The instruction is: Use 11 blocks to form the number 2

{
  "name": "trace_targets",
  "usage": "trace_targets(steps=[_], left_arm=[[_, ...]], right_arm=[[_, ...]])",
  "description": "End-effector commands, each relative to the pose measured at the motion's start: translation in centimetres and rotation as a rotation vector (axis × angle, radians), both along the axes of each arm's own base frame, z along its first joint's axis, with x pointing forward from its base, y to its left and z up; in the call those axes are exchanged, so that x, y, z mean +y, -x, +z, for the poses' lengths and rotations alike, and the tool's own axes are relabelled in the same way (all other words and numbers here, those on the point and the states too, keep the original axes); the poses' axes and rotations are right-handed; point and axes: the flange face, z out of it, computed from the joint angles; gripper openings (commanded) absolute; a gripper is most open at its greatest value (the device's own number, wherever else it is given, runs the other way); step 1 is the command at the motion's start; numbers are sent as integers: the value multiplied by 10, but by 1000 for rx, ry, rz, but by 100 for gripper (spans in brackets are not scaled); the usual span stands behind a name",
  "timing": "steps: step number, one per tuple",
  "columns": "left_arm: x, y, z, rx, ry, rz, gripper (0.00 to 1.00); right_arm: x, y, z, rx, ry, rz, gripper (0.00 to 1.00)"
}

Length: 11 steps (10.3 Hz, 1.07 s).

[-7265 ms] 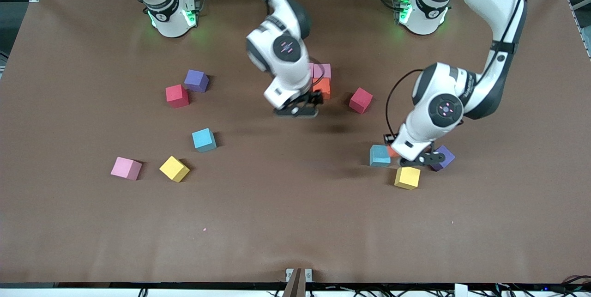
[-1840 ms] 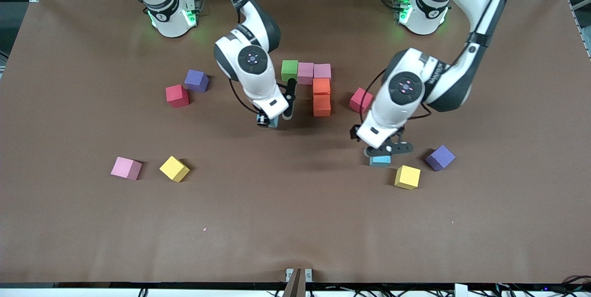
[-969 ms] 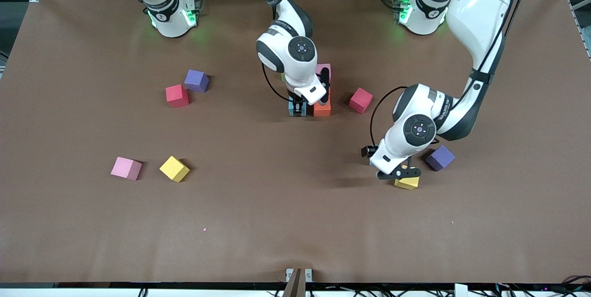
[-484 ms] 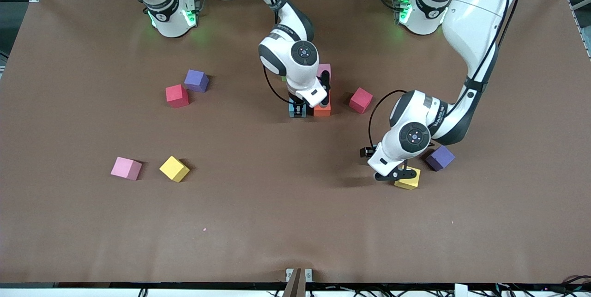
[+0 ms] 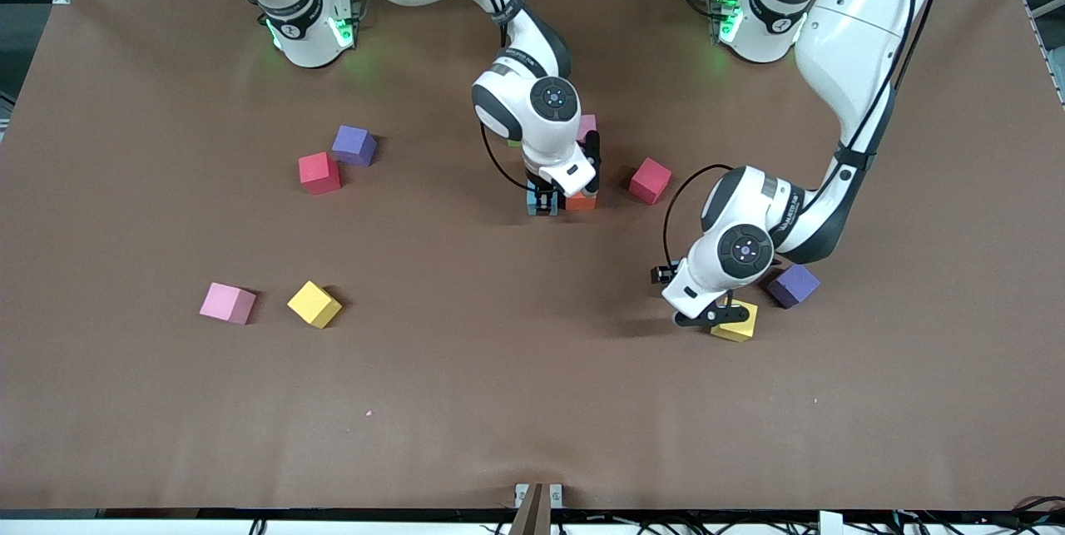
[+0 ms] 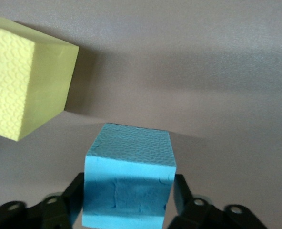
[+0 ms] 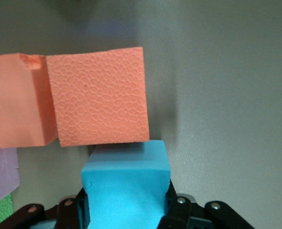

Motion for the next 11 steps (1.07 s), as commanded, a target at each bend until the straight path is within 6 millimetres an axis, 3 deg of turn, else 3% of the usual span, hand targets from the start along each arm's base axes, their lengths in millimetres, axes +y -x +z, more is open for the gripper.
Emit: trace_targets(steps=[1, 5, 11], left_arm=[[2, -4, 0, -6, -11, -6, 64], [14, -11, 12, -23, -10, 23, 58], [1, -6, 41, -14, -18, 51, 58]], right_arm=[[14, 7, 3, -8, 1, -5, 52], [19, 14, 4, -13, 2, 10, 52], [20, 17, -7, -13, 14, 17, 52]])
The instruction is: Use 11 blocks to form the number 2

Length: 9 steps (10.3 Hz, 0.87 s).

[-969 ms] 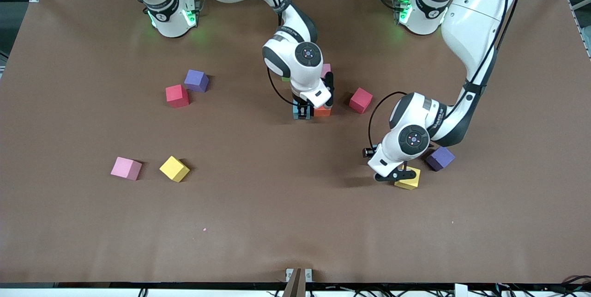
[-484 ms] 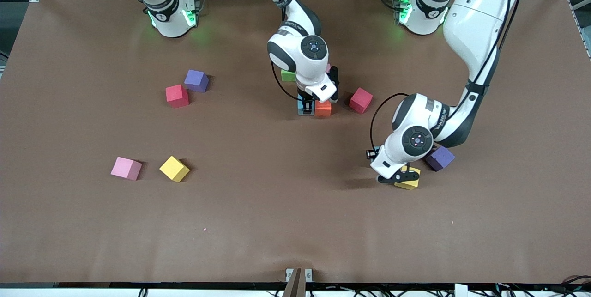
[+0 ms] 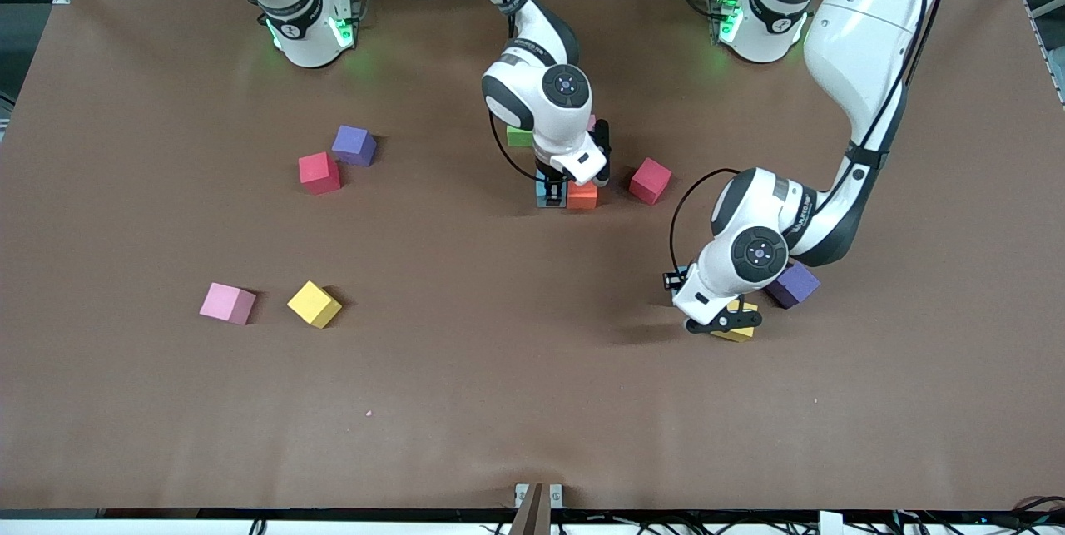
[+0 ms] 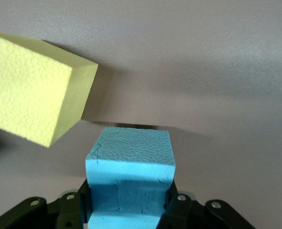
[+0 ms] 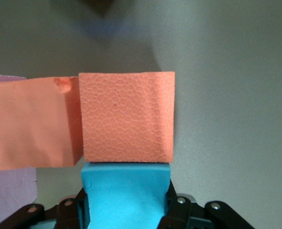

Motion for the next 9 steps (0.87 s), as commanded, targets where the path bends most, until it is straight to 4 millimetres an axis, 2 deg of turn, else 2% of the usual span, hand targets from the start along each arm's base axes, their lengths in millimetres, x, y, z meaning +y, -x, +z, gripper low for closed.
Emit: trace_targets(steps=[1, 3, 4, 5, 9], left_arm=[[-5, 6, 23, 4, -18, 19, 58], [-22, 12, 32, -2, -13, 82, 58], [-32, 17, 35, 6, -12, 94, 58], [-33, 18, 38, 7, -14, 106, 58], [-39, 25, 58, 11, -31, 156, 58]], right_arm=[[6, 1, -4, -12, 12, 0, 52], [5, 0, -4, -11, 11, -3, 54], [5, 1, -4, -10, 12, -7, 90], [5, 0, -3, -11, 12, -12, 100], [0, 0, 11, 14, 40, -21, 100]])
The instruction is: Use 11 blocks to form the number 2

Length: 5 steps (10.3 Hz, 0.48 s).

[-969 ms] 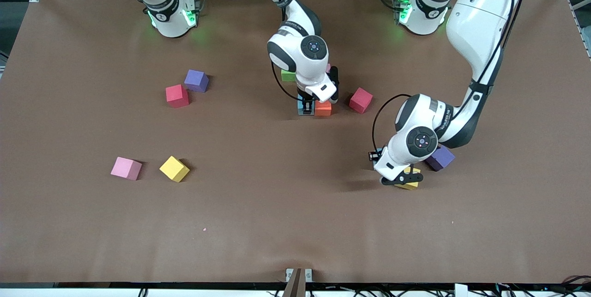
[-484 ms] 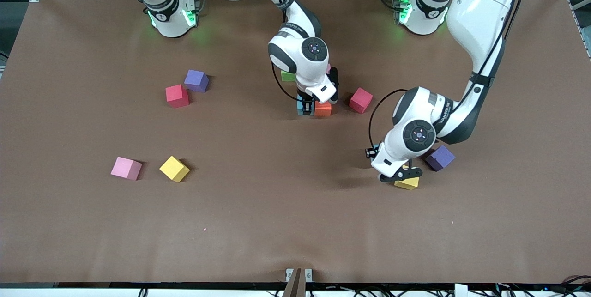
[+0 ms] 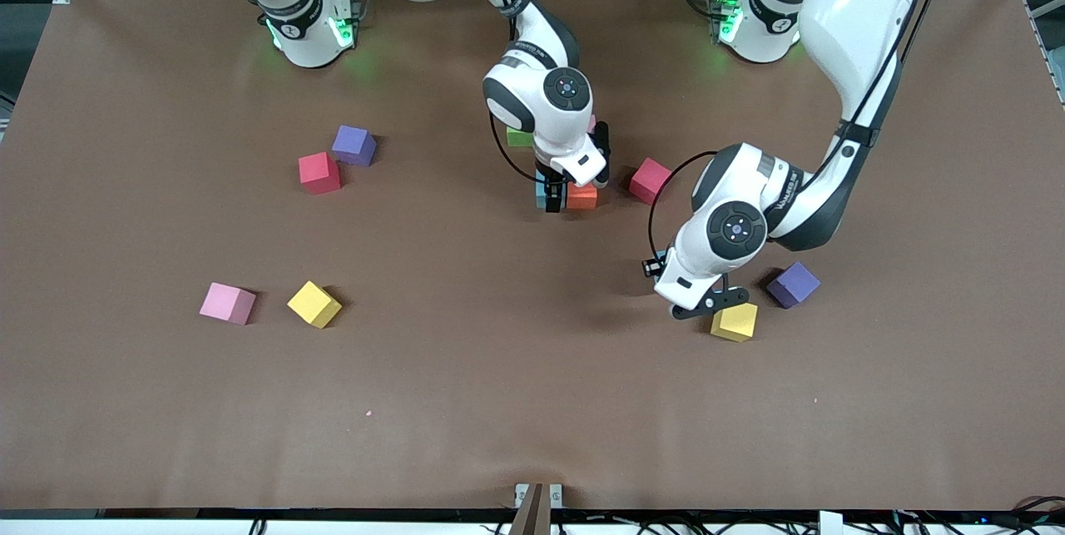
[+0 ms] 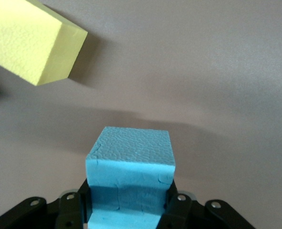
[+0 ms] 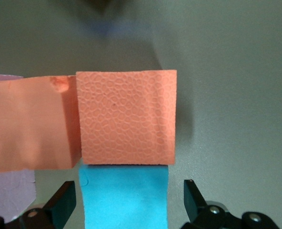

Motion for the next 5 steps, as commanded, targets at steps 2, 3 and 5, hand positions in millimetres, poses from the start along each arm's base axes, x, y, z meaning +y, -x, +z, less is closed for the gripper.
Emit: trace_targets(steps=[2, 3, 5], left_arm=[[-3, 10, 29, 22, -5, 62, 58], [-10, 14, 39, 29, 6, 89, 58], [-15, 19, 46, 36, 3, 119, 58]], right_arm=[[-8, -1, 38, 29, 57, -25, 100], [-14, -6, 49, 34, 63, -36, 100], [-51, -43, 86, 42, 72, -113, 100]])
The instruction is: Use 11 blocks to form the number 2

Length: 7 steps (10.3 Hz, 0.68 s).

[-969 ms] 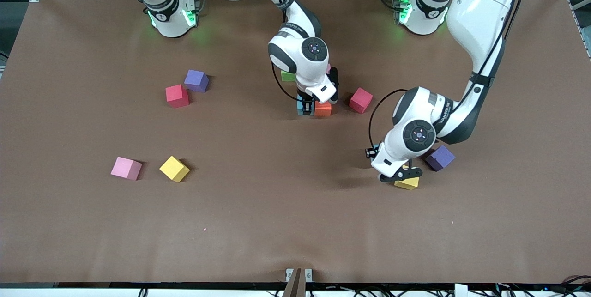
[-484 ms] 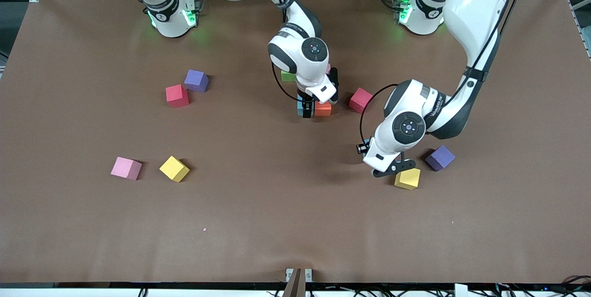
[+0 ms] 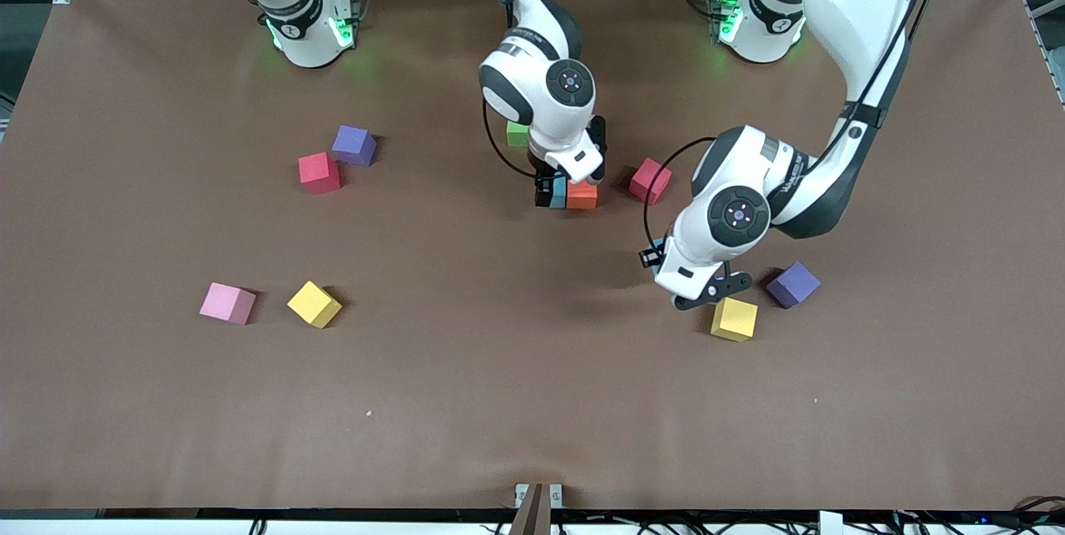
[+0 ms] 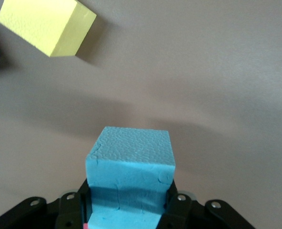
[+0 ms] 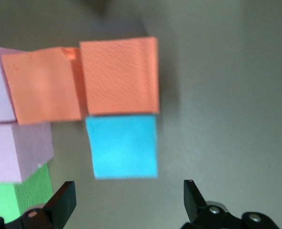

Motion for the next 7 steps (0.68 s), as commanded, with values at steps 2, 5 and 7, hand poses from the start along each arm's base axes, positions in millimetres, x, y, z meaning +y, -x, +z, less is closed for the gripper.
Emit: trace_targets(steps=[2, 5, 7], left_arm=[[-18, 16, 15, 21, -2, 93, 58], [-63, 42, 24, 37, -14, 280, 58], [-94, 63, 34, 55, -19, 428, 58]], right_arm=[[-82, -74, 51, 2, -5, -163, 100], [-183, -154, 59, -35, -22, -353, 100], [-253, -198, 51, -77, -53, -460, 100]])
